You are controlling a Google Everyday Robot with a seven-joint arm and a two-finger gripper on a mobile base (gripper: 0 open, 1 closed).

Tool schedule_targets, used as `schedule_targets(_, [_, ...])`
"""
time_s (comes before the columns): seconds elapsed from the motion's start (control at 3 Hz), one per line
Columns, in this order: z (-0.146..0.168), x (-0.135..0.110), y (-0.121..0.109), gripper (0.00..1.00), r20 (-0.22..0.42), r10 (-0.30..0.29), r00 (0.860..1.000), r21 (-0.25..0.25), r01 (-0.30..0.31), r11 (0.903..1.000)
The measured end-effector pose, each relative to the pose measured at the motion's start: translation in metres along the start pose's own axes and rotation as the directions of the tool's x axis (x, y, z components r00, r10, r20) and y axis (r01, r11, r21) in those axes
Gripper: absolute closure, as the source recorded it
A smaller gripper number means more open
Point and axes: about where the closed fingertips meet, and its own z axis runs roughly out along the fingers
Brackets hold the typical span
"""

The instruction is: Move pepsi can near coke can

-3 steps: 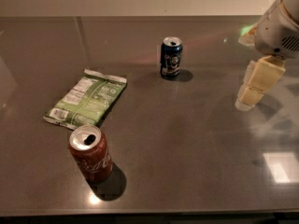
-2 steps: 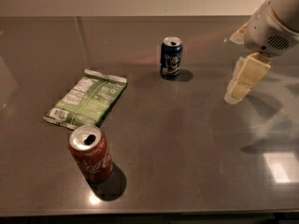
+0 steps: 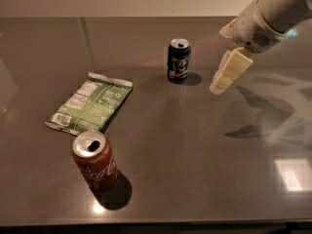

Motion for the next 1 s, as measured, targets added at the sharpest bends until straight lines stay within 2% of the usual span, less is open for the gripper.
schedule_targets(0.33, [0.020,-0.013,-0.021,0.00,0.059,0.023,0.998,-0.008,-0.022,0.9997])
schedule_targets(1.0, [0.059,-0.026,-0.064,0.00,0.133,0.092,0.987,-0.045,-0.086,0.9952])
